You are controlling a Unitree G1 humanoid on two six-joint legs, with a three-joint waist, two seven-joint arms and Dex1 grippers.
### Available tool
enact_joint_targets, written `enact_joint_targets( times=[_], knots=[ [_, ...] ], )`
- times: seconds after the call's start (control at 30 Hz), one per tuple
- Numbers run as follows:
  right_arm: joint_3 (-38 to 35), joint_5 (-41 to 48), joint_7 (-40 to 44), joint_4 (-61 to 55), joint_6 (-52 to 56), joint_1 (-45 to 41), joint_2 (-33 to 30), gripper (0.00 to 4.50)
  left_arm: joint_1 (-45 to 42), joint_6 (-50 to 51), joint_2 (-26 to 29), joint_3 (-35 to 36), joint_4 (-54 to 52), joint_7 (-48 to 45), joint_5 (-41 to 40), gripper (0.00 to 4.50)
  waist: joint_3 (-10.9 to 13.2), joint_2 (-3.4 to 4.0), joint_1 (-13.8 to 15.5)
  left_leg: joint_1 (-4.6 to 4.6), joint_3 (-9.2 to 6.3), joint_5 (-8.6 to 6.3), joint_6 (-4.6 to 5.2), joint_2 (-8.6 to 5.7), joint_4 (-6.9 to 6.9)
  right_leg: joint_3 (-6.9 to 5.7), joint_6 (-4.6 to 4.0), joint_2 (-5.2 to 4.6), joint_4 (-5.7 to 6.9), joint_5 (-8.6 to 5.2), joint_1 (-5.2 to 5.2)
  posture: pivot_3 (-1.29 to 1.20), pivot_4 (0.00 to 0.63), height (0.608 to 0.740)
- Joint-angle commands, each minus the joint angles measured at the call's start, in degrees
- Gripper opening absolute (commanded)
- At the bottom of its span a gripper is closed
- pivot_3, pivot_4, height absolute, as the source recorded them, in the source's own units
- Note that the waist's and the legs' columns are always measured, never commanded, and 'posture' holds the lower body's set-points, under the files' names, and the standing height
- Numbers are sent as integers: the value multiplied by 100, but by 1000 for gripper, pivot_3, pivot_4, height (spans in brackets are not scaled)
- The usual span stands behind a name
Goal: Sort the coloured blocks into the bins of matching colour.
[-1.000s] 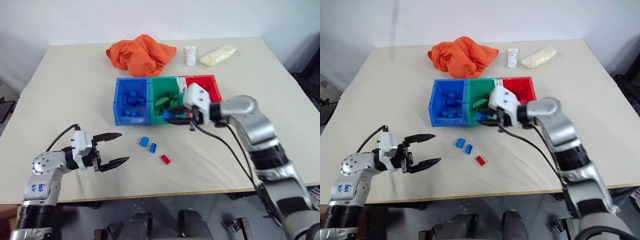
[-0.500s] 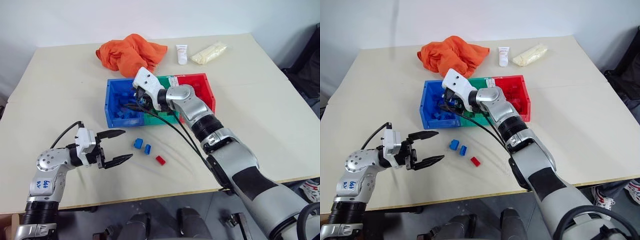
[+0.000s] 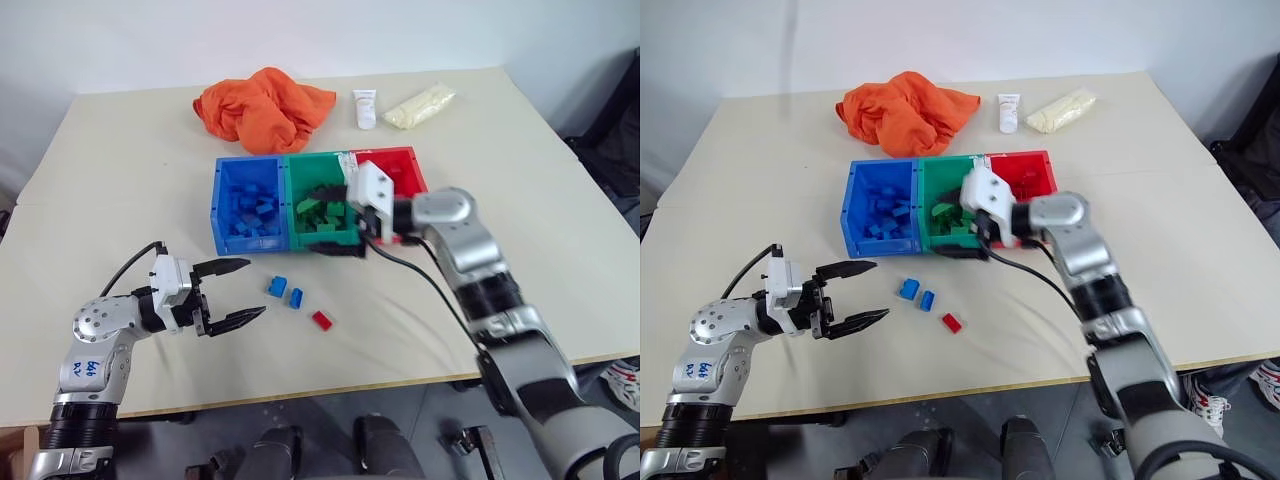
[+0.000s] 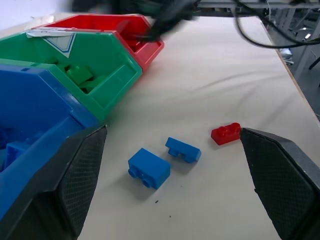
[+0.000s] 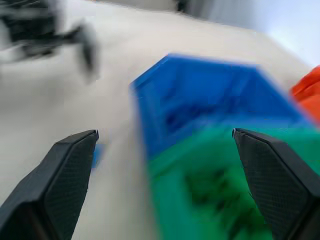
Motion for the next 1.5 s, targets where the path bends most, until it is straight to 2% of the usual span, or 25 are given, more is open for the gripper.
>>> enact_joint_targets(
  times=[0.03, 0.17, 0.27, 0.47, 0.57, 0.73, 1.0, 1.2, 1.3, 1.5],
  knots=[
    [-309, 603, 536, -1301, 513, 565, -693, 4491, 71, -26, 116, 137, -99, -75, -92, 4500, 0, 0, 44, 0, 2, 0, 0, 1, -2, 0, 0, 0, -5, 0, -1, 0, 150, 740],
    [-657, 815, 891, -2066, 975, 1564, -1881, 4491, 205, 9, 267, 241, -115, -191, -141, 4500, 0, 0, 115, 1, 15, 0, 1, 2, 4, 6, -1, 0, -10, 0, 2, 0, 150, 740],
    [-855, 835, 1008, -2324, 1061, 2165, -2533, 4491, 286, 11, 344, 302, -115, -240, -160, 4500, 0, -1, 211, 2, 29, -2, 4, 2, 6, 9, -1, 0, -15, 0, 3, 0, 150, 740],
    [-820, 798, 818, -2675, 1281, 2532, -2830, 4491, 338, 37, 335, 334, -182, -179, -162, 4500, 1, -1, 209, 7, 50, -2, 8, 7, 8, 9, -1, 0, -19, 0, 5, 0, 150, 740],
    [-695, 796, 674, -2884, 1418, 2522, -2705, 4491, 376, 60, 309, 306, -272, -135, -163, 4500, 1, -1, 222, 6, 51, -2, 8, 6, 6, 10, -1, -1, -19, 0, 4, 0, 150, 740],
    [419, 121, -135, -2805, 1587, 2011, -1546, 4491, 602, 136, 216, 264, -573, -44, -210, 4500, -2, -7, 193, 13, 57, -4, 7, 16, 1, 11, -1, 6, -20, 0, 5, 0, 150, 740],
    [1267, -386, -713, -2349, 1792, 1591, -488, 4491, 822, 250, 205, 343, -890, 93, -246, 4500, -4, -12, 264, 10, 49, -5, 10, 8, 7, 14, -2, -1, -20, 0, 5, 0, 150, 740],
    [1538, -642, -843, -2219, 1736, 1633, -352, 4491, 961, 276, 203, 393, -1037, 177, -262, 4500, -4, -12, 288, 10, 47, -5, 10, 7, 5, 13, -2, 0, -19, 0, 3, 0, 150, 740],
    [1528, -672, -817, -2259, 1739, 1718, -420, 3895, 995, 271, 208, 406, -1059, 206, -268, 4500, -4, -12, 315, 10, 46, -5, 9, 8, 4, 12, -2, 1, -18, 0, 3, 0, 150, 740],
    [1306, -636, -841, -2101, 1585, 1889, -521, 1869, 979, 275, 199, 386, -1062, 251, -276, 4500, -4, -12, 331, 12, 48, -5, 9, 8, 4, 13, -2, 1, -18, 0, 4, 0, 150, 740]
  ],
)
